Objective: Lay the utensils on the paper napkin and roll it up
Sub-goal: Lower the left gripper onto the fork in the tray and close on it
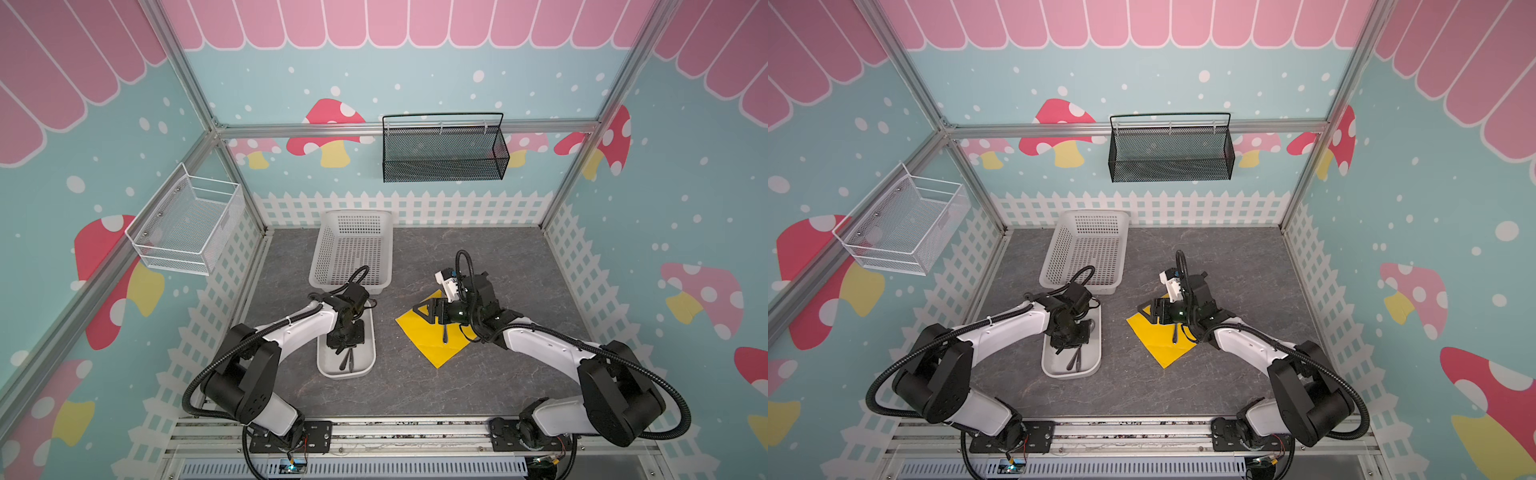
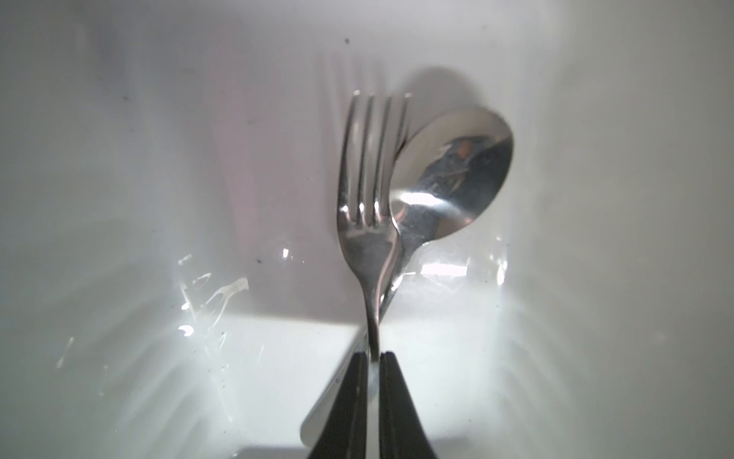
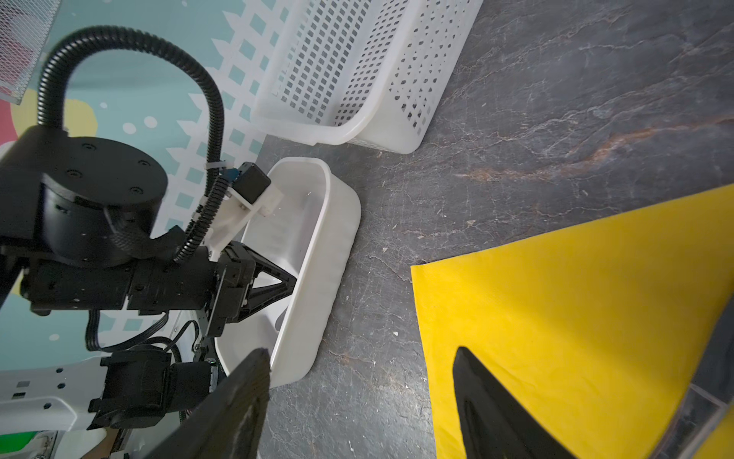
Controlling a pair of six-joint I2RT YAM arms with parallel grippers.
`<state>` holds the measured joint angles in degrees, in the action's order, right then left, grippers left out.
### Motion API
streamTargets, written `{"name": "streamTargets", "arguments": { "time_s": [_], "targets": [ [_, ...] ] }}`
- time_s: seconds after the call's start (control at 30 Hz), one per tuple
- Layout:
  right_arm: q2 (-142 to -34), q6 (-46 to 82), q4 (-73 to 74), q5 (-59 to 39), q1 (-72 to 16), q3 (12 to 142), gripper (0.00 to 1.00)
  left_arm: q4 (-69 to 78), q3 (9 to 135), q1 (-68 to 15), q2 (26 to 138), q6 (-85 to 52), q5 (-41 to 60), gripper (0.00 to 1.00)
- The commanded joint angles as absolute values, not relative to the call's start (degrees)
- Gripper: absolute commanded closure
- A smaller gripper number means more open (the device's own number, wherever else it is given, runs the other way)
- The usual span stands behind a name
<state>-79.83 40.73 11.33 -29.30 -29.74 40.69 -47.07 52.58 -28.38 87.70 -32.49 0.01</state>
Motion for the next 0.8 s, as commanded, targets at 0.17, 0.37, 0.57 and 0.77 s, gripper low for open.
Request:
{"name": "streamTargets", "arguments": {
  "time_s": [0.17, 0.37, 0.57, 0.77],
  "targets": [
    [-79.4, 40.1, 10.1, -28.8, -30.2, 42.9, 0.26, -48.9, 53.1, -25.3, 85.7, -30.5, -0.7, 0.89],
    [-79.8, 40.0, 9.7, -28.8, -30.2, 43.7, 0.26, -45.9, 53.5, -24.9, 86.3, -31.0, 2.8, 0.75],
    [-79.5, 40.0, 9.2, -28.6, -30.2, 43.6, 0.26, -44.8, 53.1, -24.7, 88.4, -31.4, 2.7, 0.73],
    [-79.4, 39.6, 8.7, -28.4, -30.2, 43.3, 0.25, -44.0, 53.2, -24.7, 91.7, -31.7, 3.4, 0.75]
  ]
}}
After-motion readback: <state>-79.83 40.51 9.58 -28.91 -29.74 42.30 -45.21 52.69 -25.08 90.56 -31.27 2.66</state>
